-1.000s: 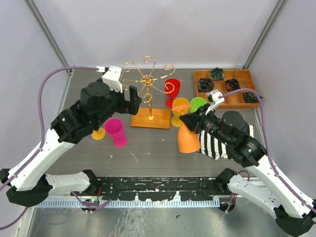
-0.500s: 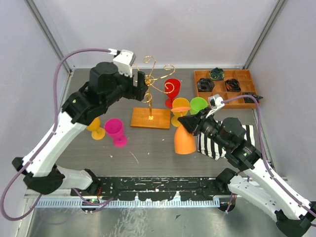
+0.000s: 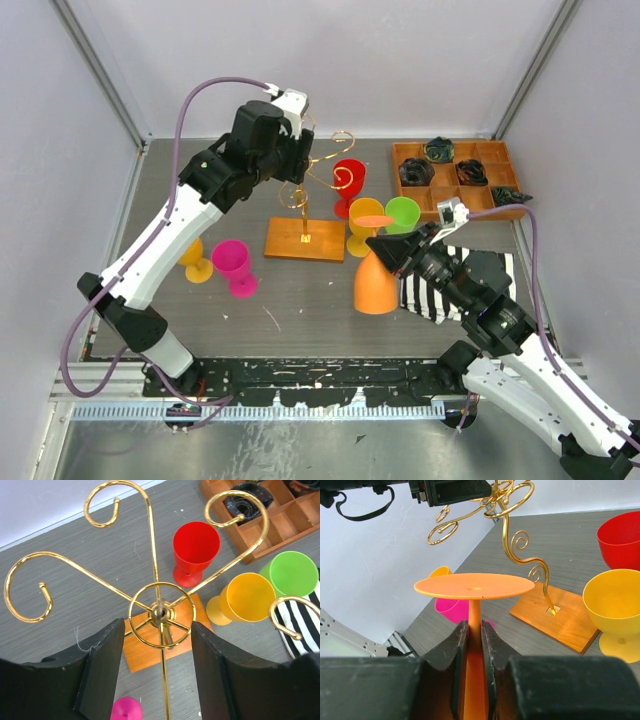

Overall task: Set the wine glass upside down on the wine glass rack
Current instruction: Turn the wine glass upside down at the wine rack.

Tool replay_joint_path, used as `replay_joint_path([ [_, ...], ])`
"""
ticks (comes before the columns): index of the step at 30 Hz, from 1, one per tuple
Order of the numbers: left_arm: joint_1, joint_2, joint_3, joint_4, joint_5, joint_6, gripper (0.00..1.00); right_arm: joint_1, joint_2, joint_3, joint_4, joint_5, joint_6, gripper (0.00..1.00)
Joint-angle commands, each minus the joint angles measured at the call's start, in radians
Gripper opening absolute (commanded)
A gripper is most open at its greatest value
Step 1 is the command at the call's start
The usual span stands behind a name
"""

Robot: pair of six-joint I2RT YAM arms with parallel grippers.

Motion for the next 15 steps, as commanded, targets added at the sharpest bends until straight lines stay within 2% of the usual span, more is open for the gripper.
replay_joint_path([
  [1, 0.016, 0.007, 0.035, -0.008, 0.031, 0.011, 0.61, 0.003, -0.019, -0.012, 0.07, 0.028, 0.004, 0.01],
  [15, 0.018, 0.066, 0.115, -0.026, 0.01, 0.057, 0.41, 0.003, -0.015, -0.045, 0.093, 0.019, -0.004, 0.01],
])
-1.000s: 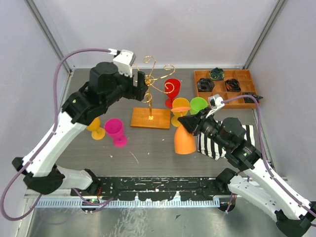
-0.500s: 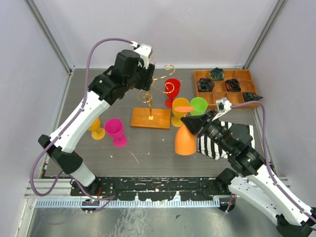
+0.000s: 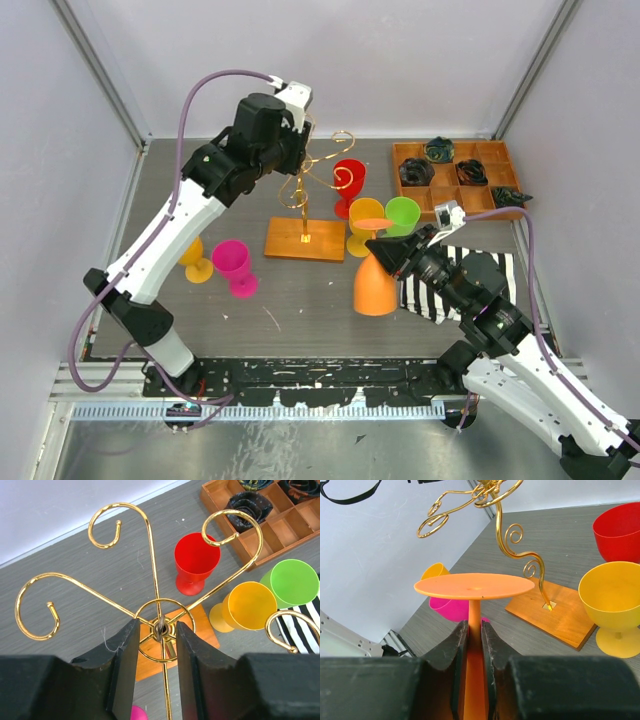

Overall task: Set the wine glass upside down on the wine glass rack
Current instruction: Turn the wine glass upside down at the wine rack.

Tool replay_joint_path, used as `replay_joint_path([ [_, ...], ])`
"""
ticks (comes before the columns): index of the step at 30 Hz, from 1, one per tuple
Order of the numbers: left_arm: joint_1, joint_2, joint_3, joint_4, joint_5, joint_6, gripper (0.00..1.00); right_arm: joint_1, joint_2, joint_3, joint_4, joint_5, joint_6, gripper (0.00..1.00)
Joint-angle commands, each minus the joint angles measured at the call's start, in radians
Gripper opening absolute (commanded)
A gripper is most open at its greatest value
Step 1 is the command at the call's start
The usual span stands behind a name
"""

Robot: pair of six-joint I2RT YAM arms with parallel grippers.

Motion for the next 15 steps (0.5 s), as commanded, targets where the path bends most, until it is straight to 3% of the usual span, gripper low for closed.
replay_joint_path([
  [1, 0.001, 0.025, 0.052, -0.022, 0.006, 0.024, 0.41, 0.003, -0.006, -0.002, 0.073, 0.01, -0.005, 0.01],
  [11, 0.002, 0.042, 0.033, -0.017, -0.005, 0.031, 0.41, 0.003, -0.012, 0.001, 0.055, 0.043, -0.028, 0.01],
  [15, 0.002, 0.049, 0.038, -0.019, -0.03, 0.02, 0.35, 0.003, -0.011, -0.002, 0.055, 0.046, -0.026, 0.01],
])
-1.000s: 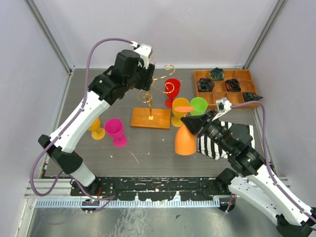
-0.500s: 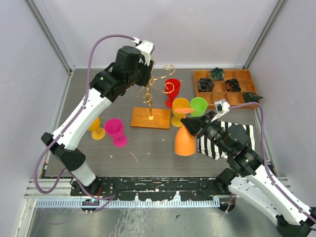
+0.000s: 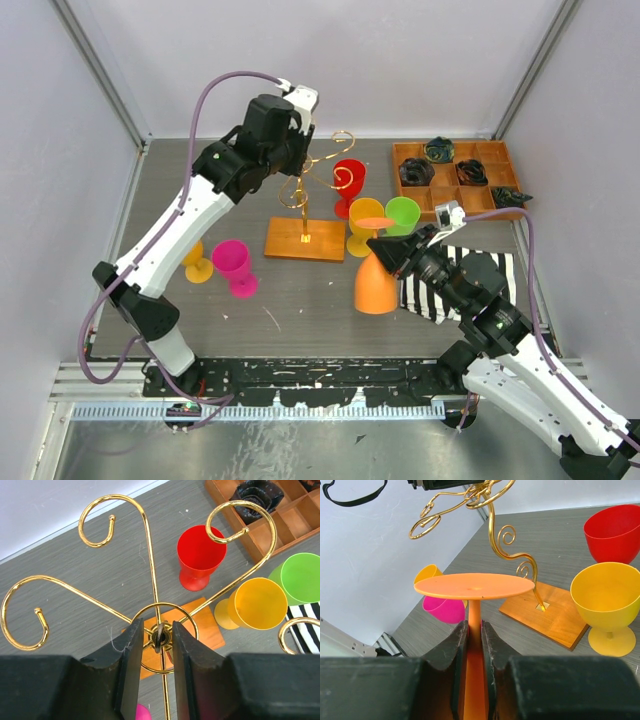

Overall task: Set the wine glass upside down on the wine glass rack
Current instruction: Turn the wine glass upside down at the wine rack.

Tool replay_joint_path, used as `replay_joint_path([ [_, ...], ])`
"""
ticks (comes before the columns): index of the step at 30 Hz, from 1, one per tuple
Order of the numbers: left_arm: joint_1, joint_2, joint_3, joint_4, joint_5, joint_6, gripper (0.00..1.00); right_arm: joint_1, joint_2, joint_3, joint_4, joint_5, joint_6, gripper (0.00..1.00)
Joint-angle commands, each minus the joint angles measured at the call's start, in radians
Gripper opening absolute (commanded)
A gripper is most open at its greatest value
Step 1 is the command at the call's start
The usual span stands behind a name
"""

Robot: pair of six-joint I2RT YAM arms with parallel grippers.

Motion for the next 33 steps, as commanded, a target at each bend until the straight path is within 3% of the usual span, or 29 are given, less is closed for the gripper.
replay_joint_path([
  [1, 0.002, 0.008, 0.026, -0.008, -0.029, 0.001, 0.33, 0.003, -0.009, 0.004, 0.054, 0.025, -0.011, 0.01],
  [10, 0.001, 0.008, 0.042, -0.02, -0.053, -0.038, 0.14, 0.002, 0.013, 0.015, 0.038, -0.002, -0.05, 0.01],
  [14, 0.0, 0.021, 0.071, -0.042, -0.058, -0.088, 0.07, 0.004, 0.023, -0.021, 0.118, -0.007, -0.04, 0.01],
  [18, 0.0, 0.053, 0.123, -0.103, -0.088, -0.099, 0.0, 0.002, 0.032, -0.078, 0.289, -0.021, -0.094, 0.01],
  [25, 0.0, 0.024, 0.026, -0.049, -0.114, -0.09, 0.0, 0.002, 0.061, -0.184, 0.609, -0.122, -0.289, 0.01],
  [33, 0.001, -0.015, -0.035, -0.013, -0.151, -0.076, 0.0, 0.003, 0.203, -0.218, 0.904, -0.234, -0.426, 0.01],
])
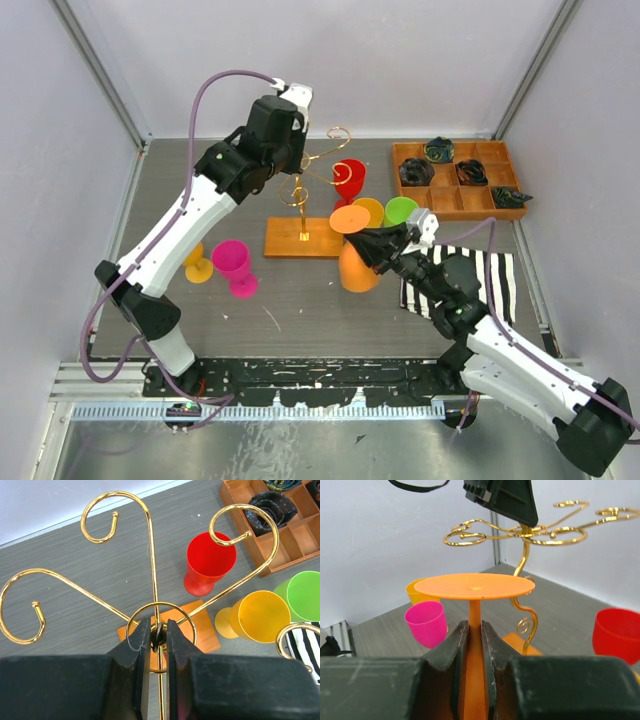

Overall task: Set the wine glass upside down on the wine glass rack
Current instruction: Turn the wine glass upside down at the wine rack.

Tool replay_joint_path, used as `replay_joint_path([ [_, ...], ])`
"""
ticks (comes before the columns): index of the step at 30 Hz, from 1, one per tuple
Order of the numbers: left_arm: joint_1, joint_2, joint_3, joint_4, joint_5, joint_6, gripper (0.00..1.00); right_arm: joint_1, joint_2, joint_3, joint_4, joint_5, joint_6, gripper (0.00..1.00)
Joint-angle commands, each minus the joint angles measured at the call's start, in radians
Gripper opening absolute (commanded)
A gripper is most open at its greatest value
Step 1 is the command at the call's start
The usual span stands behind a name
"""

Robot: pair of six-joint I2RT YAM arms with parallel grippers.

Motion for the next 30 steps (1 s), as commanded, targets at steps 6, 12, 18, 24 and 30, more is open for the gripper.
replay_joint_path([
  [6, 0.007, -0.047, -0.082, 0.009, -0.074, 0.005, 0.0, 0.003, 0.161, 0.006, 0.473, -0.053, -0.144, 0.01],
  [12, 0.006, -0.06, -0.106, 0.019, -0.094, 0.004, 0.0, 0.004, 0.317, 0.056, 0.646, -0.056, -0.108, 0.01],
  [18, 0.006, -0.055, -0.114, 0.02, -0.104, 0.005, 0.0, 0.003, 0.449, 0.098, 0.759, -0.07, -0.077, 0.01],
  [24, 0.009, -0.051, -0.113, 0.019, -0.101, 0.003, 0.0, 0.003, 0.533, 0.141, 0.809, -0.072, -0.067, 0.01],
  [30, 0.008, -0.052, -0.122, 0.025, -0.099, 0.004, 0.0, 0.005, 0.612, 0.173, 0.824, -0.072, -0.079, 0.0],
])
